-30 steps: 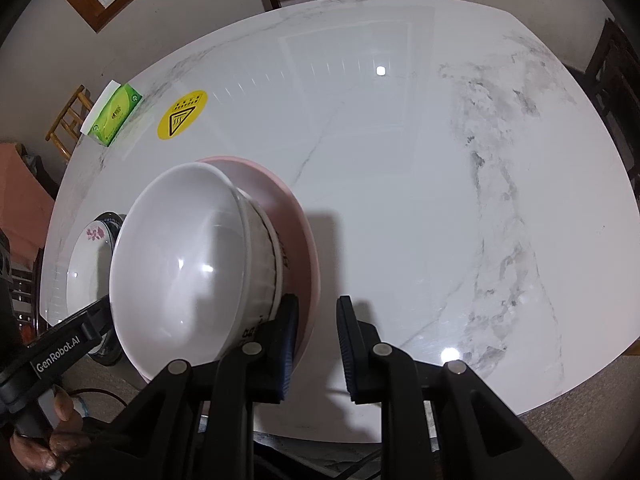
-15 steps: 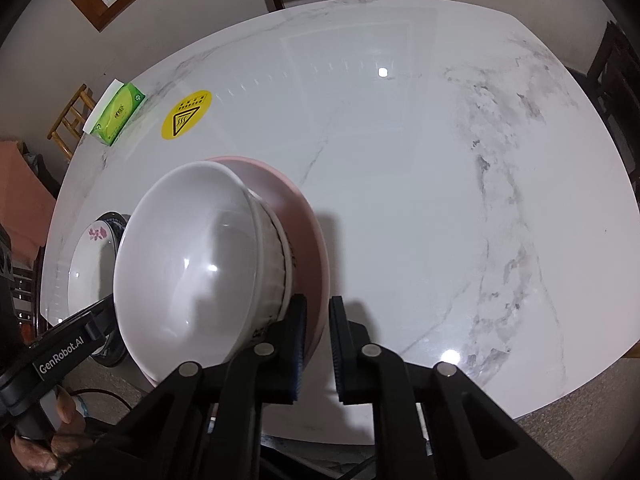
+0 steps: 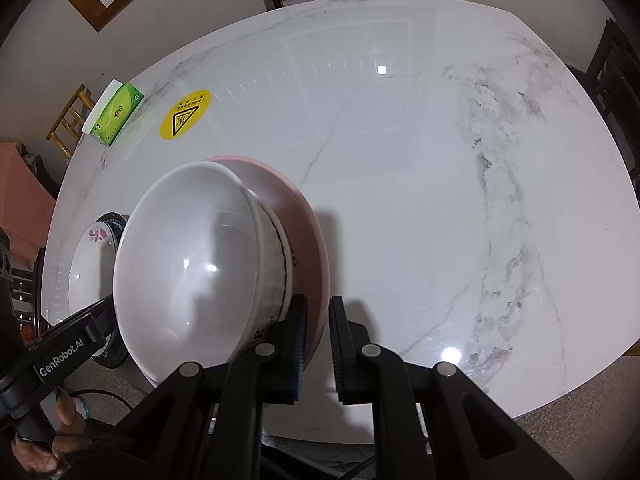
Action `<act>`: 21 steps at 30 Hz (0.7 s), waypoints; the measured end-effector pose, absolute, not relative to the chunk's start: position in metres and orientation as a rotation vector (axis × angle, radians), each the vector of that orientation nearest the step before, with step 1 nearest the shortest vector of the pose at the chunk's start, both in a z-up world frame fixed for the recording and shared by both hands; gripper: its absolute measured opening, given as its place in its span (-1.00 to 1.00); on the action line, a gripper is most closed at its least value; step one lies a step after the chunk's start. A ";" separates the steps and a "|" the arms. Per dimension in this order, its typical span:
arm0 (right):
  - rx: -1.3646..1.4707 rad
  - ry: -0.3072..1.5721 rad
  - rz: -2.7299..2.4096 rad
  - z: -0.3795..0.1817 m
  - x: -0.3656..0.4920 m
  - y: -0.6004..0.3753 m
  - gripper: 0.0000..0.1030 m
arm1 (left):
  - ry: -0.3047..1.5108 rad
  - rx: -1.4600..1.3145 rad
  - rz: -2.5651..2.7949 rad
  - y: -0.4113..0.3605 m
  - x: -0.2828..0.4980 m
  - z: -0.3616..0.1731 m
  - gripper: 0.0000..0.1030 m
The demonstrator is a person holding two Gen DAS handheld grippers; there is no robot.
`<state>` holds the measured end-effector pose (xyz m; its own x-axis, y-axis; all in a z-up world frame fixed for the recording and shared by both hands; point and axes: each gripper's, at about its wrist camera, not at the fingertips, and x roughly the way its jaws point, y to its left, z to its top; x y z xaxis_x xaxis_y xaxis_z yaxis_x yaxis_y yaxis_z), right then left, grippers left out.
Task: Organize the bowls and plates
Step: 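Grasp the rim of the pink-rimmed bowl stack with left tool, then lift and carry the nested bowls over the plate stack with left tool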
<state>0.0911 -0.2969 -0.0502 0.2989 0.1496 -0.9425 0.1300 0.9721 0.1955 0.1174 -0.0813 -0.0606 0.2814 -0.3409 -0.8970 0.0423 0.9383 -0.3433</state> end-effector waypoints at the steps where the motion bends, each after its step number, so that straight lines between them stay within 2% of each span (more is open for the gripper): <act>1: 0.253 1.271 0.013 -0.050 0.090 -0.297 -0.78 | 1.262 -0.274 -0.260 -0.081 0.117 -0.061 -0.89; 21: 0.223 1.255 0.028 -0.032 0.094 -0.283 -0.78 | 1.241 -0.272 -0.257 -0.070 0.116 -0.046 -0.89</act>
<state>0.0935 -0.2832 -0.0323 0.3129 0.1429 -0.9390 0.1012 0.9780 0.1825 0.1164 -0.0698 -0.0456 0.3035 -0.3376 -0.8910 0.0443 0.9391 -0.3407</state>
